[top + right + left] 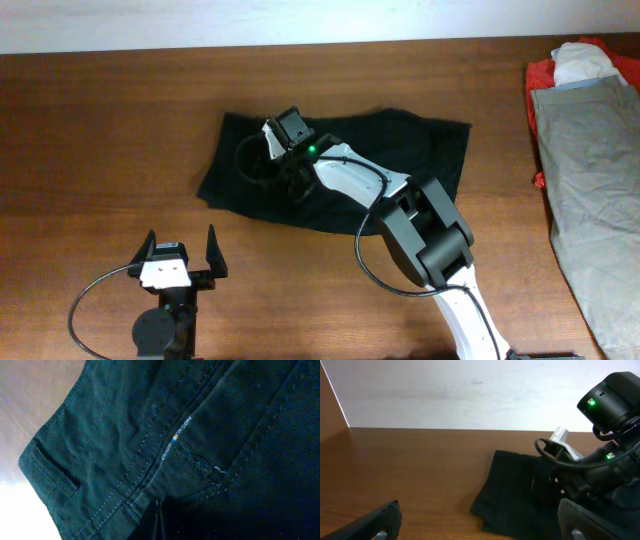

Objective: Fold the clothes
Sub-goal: 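Pull the black trousers to the table center and lay them flat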

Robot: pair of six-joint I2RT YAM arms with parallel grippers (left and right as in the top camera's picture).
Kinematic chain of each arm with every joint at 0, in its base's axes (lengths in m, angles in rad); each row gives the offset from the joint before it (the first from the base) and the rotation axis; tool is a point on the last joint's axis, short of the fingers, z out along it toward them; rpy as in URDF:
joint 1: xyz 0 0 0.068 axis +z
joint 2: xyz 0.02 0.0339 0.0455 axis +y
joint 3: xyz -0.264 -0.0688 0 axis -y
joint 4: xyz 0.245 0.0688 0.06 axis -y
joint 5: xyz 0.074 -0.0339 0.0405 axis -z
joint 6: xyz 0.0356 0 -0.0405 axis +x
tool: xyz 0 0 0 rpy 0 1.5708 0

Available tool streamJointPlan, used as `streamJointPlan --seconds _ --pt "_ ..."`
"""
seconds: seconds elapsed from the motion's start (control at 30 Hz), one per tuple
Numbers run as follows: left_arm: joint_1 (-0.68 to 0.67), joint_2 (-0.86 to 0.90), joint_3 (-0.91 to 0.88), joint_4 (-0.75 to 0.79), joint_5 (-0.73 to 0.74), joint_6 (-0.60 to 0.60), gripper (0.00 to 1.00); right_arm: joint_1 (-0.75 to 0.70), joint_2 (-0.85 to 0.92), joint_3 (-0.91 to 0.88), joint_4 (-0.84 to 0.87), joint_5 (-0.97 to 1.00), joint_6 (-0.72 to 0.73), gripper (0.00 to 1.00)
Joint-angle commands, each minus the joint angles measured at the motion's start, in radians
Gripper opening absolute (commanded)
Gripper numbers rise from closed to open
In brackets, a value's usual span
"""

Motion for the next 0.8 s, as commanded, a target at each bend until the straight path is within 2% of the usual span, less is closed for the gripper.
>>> streamJointPlan --seconds 0.0,0.3,0.43,0.57,0.63,0.73,0.77 --pt "0.003 -0.006 -0.005 0.002 0.006 -0.010 0.99 0.070 0.060 -0.006 -0.097 -0.054 -0.013 0.04" --pt "0.003 -0.006 -0.005 0.002 0.006 -0.010 0.99 0.125 0.010 -0.006 -0.241 -0.115 -0.053 0.04" --pt "0.003 -0.006 -0.005 0.002 0.006 -0.010 0.99 0.094 -0.071 -0.006 -0.273 0.011 -0.059 0.06" --pt "0.003 -0.006 -0.005 0.002 0.006 -0.010 0.99 0.035 -0.162 -0.005 -0.275 0.039 -0.097 0.61" --pt "0.003 -0.006 -0.005 0.002 0.006 -0.010 0.99 -0.008 -0.213 -0.005 -0.279 0.042 -0.105 0.75" --pt "0.003 -0.006 -0.005 0.002 0.006 -0.010 0.99 -0.091 -0.283 -0.005 -0.294 0.048 -0.106 0.80" --pt "0.003 -0.006 -0.005 0.002 0.006 -0.010 0.99 -0.144 -0.319 -0.005 -0.317 0.079 -0.110 0.86"
